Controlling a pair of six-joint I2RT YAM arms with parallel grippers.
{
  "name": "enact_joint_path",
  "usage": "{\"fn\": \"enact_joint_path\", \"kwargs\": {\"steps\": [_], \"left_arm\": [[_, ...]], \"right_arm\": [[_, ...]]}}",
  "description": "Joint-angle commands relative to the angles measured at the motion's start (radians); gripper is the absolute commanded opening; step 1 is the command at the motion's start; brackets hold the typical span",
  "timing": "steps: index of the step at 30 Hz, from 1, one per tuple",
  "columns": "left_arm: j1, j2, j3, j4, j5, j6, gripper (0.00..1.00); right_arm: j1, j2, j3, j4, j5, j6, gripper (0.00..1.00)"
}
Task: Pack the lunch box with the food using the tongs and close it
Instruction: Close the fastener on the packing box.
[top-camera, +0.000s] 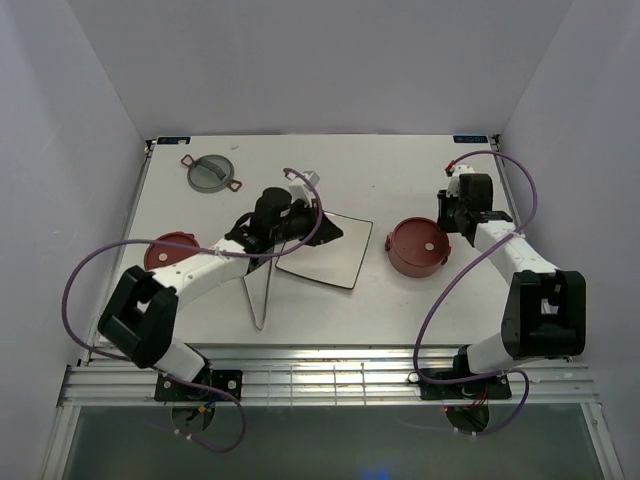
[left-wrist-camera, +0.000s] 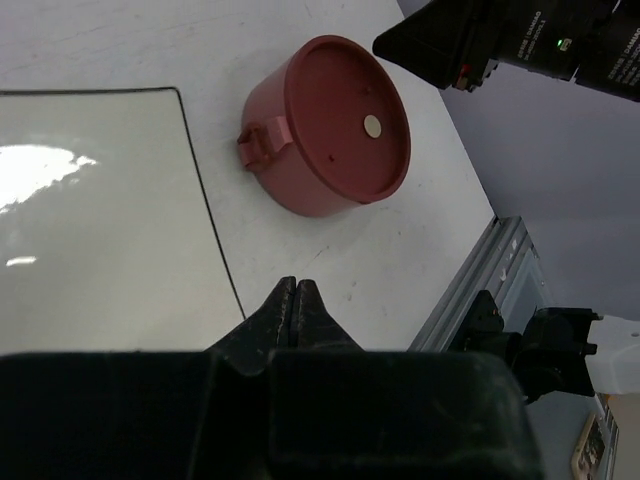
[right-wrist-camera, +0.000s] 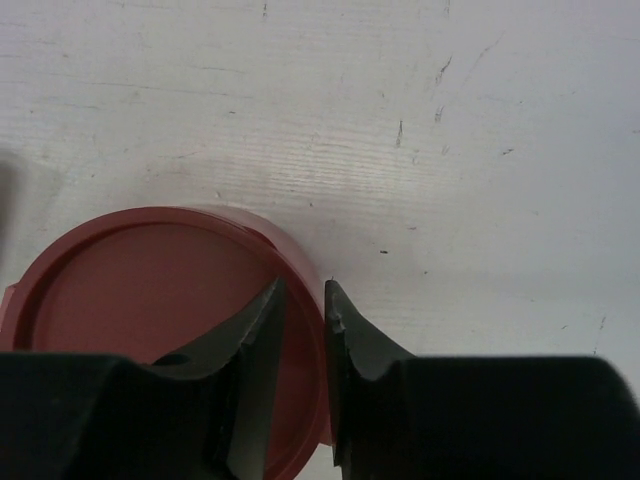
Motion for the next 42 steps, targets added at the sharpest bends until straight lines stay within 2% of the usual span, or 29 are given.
{"fn": "enact_joint_path", "kwargs": {"steps": [1,6,10,15,16,20,27,32,42], "left_arm": [[-0.034,0.129,0.162,-0.025,0.059,0.031,0.00],[-0.062,0.347,0.344,-0.071,0.073,0.051,0.00],[-0.080,0.436,0.438,-0.094,0.046,0.063,0.00],[-0.089,0.526,0.515,-0.120,0.012,0.069,0.00],[-0.091,0.544,0.526,-0.121,0.018,0.066,0.00],[-0.111,0.631,0.589,-0.134,0.013,0.066,0.00],[-0.126,0.684,0.641,-0.155,-0.060,0.061,0.00],[-0.132,0.710,0.671,-0.175,-0.068,0.058,0.00],[-0.157,0.771,0.716,-0.184,-0.070,0.040,0.00]], "right_arm": [[0.030,-0.027,0.031,0.004,0.033,0.072,0.27],[0.076,-0.027,0.080,-0.047,0.100,0.104,0.22],[0.088,-0.023,0.072,-0.082,0.129,0.123,0.22],[0.102,-0.059,0.011,-0.028,0.036,0.164,0.13],[0.105,-0.055,0.000,-0.027,0.030,0.170,0.09],[0.104,-0.009,-0.032,0.004,0.010,0.170,0.08],[0.098,0.014,-0.032,-0.016,0.033,0.109,0.08],[0.090,0.000,-0.034,-0.015,0.004,0.055,0.09],[0.085,-0.017,-0.040,-0.012,0.007,0.051,0.08]]}}
